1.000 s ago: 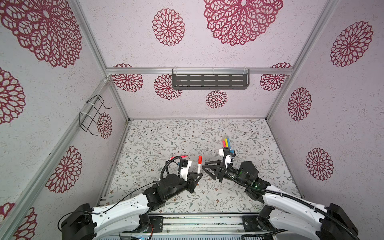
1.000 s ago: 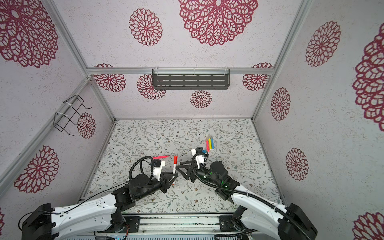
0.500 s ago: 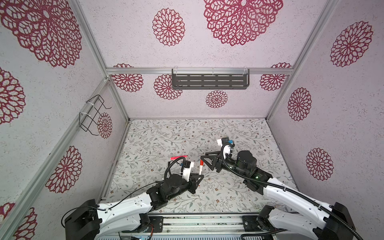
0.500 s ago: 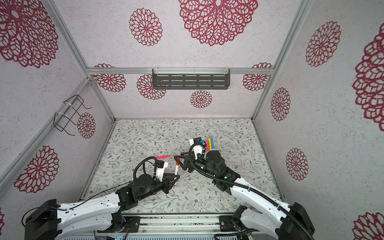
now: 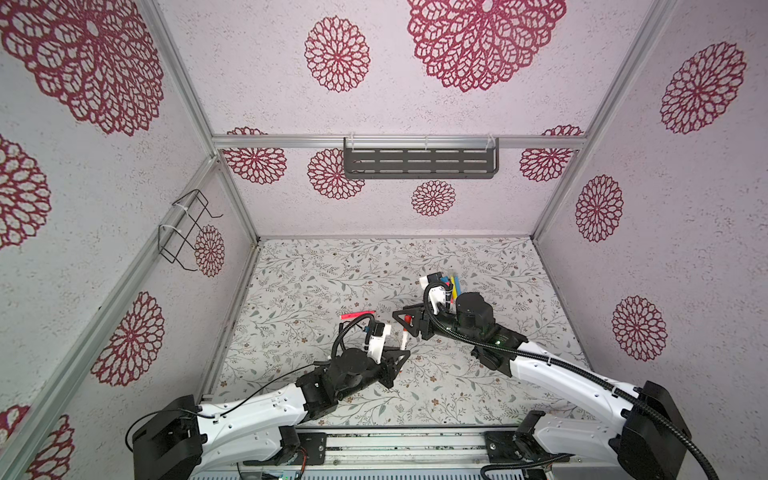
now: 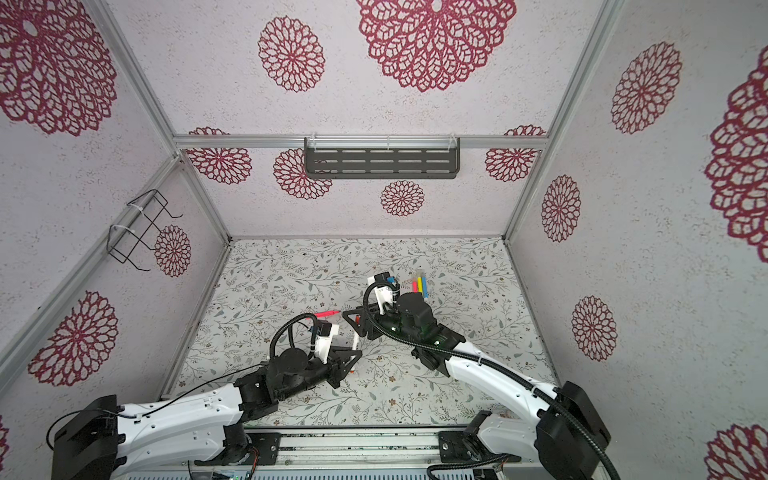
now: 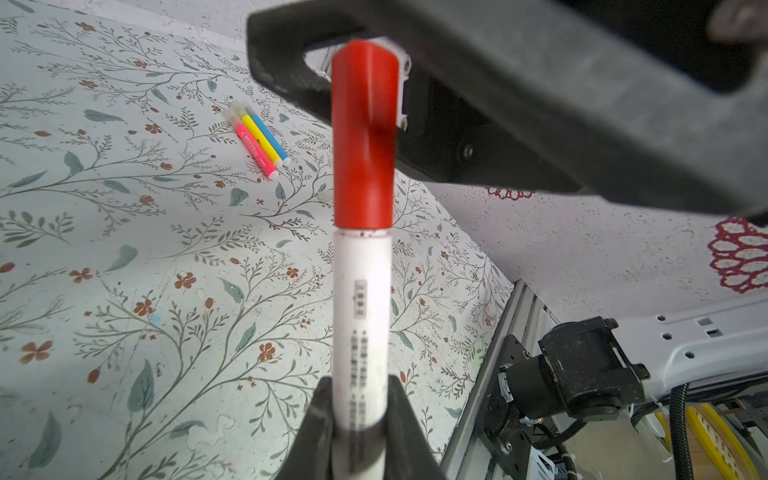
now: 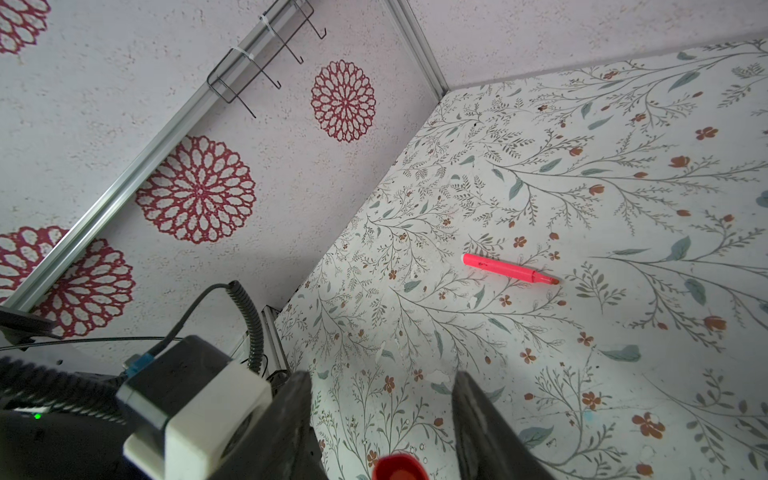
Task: Insert the pens into the pen caps
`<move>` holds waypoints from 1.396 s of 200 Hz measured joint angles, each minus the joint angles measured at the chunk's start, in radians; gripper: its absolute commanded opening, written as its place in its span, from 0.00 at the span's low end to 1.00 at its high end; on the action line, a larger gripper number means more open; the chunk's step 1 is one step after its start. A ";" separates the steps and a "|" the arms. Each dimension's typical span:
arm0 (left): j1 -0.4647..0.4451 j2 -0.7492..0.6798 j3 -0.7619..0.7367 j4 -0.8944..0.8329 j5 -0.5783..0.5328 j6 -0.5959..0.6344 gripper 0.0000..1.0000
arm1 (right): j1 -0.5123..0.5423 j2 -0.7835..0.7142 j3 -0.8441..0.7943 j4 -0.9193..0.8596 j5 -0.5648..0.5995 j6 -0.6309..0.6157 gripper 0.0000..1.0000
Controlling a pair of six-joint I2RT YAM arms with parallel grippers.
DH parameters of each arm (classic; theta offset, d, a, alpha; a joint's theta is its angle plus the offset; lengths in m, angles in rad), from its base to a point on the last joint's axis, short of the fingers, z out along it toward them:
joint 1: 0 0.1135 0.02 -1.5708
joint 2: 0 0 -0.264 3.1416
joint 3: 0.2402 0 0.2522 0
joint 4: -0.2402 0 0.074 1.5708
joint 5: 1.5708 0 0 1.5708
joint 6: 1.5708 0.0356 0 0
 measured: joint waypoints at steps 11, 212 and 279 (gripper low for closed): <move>0.000 0.000 0.000 0.000 -0.001 0.001 0.00 | 0.000 0.000 0.000 0.000 -0.005 -0.002 0.44; 0.092 -0.072 0.000 -0.175 0.147 0.039 0.00 | 0.114 0.025 -0.135 0.193 0.163 0.051 0.00; 0.143 -0.103 0.000 -0.212 0.270 0.042 0.00 | 0.143 0.025 -0.190 0.316 0.172 0.061 0.00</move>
